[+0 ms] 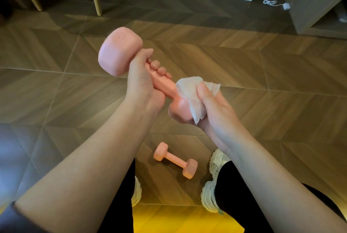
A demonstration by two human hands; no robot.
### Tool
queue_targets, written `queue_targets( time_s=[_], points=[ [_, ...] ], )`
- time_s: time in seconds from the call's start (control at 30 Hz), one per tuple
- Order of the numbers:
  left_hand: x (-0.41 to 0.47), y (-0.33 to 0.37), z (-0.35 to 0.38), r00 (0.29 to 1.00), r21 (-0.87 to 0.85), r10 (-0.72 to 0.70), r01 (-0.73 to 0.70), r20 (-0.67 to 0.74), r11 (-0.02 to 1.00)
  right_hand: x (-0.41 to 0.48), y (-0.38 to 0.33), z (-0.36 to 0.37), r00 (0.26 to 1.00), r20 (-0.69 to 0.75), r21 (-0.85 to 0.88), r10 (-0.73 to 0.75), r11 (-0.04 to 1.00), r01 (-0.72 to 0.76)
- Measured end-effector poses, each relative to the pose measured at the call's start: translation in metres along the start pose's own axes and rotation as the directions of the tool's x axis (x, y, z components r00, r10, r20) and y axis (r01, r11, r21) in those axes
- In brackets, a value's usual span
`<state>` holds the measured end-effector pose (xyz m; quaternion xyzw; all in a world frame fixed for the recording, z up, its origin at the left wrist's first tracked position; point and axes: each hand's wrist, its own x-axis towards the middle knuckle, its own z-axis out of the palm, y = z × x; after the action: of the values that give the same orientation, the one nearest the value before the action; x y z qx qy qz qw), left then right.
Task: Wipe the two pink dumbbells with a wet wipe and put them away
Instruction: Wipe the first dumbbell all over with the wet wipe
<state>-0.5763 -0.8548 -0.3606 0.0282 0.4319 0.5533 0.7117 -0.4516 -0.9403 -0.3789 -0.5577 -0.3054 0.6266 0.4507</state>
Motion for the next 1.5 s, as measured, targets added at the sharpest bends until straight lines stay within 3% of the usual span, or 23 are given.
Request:
queue_targets(
  time_s=[0.17,0.37,0.5,0.77,0.9,1.03,1.2,1.27,1.37,1.5],
  points=[
    [0.001,0.008,-0.004,1.000,-0.042,0.008,-0.009,-0.025,0.999,-0.001,-0.004,-0.009,0.970,0.243,0.076,-0.002,0.997,-0.017],
    [-0.005,0.005,-0.003,0.999,-0.015,0.017,-0.017,0.027,1.000,0.003,0.001,-0.002,0.994,0.105,-0.014,0.034,0.999,-0.032],
    [-0.006,0.003,0.001,0.997,0.000,0.037,-0.037,0.071,0.999,0.002,-0.005,-0.002,0.991,0.094,-0.024,0.097,0.995,-0.095],
    [0.001,0.011,-0.006,1.000,-0.076,0.013,-0.013,0.008,0.997,-0.001,-0.005,-0.016,0.949,0.306,0.011,0.076,0.996,-0.083],
    [-0.002,0.006,-0.004,0.999,-0.048,0.023,-0.021,0.033,0.999,0.001,-0.002,-0.007,0.979,0.196,-0.052,0.052,0.998,-0.042],
    [-0.004,0.001,-0.001,0.994,0.017,0.044,-0.046,0.097,0.999,0.001,-0.001,-0.001,0.996,0.069,0.000,0.064,0.998,-0.064],
    [-0.002,0.007,0.001,0.978,-0.052,0.064,-0.054,0.200,0.997,0.001,-0.008,-0.007,0.974,0.179,0.343,0.137,0.920,-0.192],
    [-0.001,0.007,0.000,0.981,-0.028,0.077,-0.073,0.180,0.997,-0.001,-0.005,-0.007,0.963,0.226,0.377,0.148,0.898,-0.227],
    [0.000,0.002,-0.001,0.994,0.020,0.054,-0.056,0.091,0.998,0.000,0.001,-0.007,0.975,0.194,0.311,0.104,0.936,-0.162],
    [0.002,-0.004,-0.003,1.000,-0.021,0.000,0.000,0.005,1.000,0.000,0.001,-0.005,0.996,0.049,0.105,0.079,0.991,-0.083]
  ],
)
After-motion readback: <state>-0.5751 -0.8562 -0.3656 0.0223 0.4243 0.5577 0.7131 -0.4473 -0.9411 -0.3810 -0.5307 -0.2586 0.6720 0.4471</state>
